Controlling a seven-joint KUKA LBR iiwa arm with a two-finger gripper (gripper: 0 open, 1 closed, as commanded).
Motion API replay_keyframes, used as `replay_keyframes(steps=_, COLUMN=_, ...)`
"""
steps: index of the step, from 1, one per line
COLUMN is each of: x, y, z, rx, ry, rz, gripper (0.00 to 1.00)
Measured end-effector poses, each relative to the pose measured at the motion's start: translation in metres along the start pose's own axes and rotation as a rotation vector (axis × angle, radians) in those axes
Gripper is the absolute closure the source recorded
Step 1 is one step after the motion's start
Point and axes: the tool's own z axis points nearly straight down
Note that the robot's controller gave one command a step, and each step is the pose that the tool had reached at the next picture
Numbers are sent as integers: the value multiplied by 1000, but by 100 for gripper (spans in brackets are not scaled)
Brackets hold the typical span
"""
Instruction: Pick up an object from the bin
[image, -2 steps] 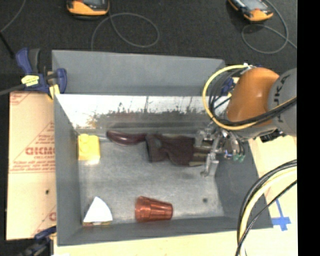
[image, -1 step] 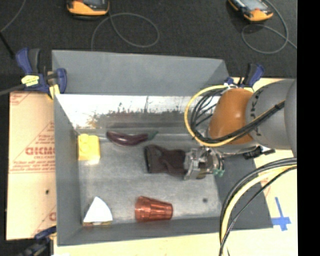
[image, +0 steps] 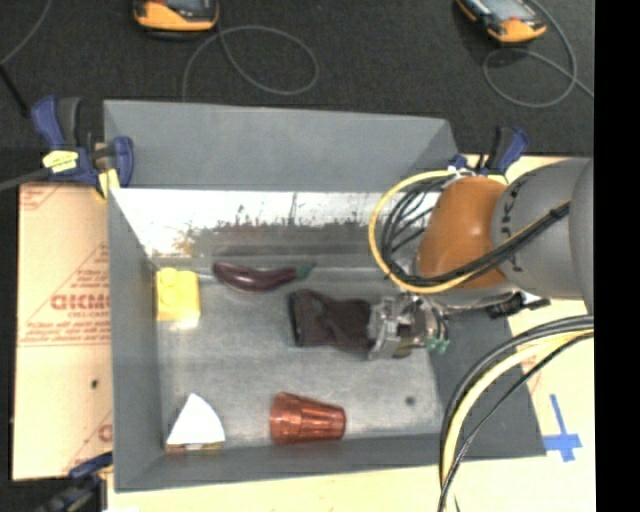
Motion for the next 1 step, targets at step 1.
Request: replay_keyframes(steps=1, x=-9, y=5, z=-133, rx=0, ry=-4, rz=48, gripper=100)
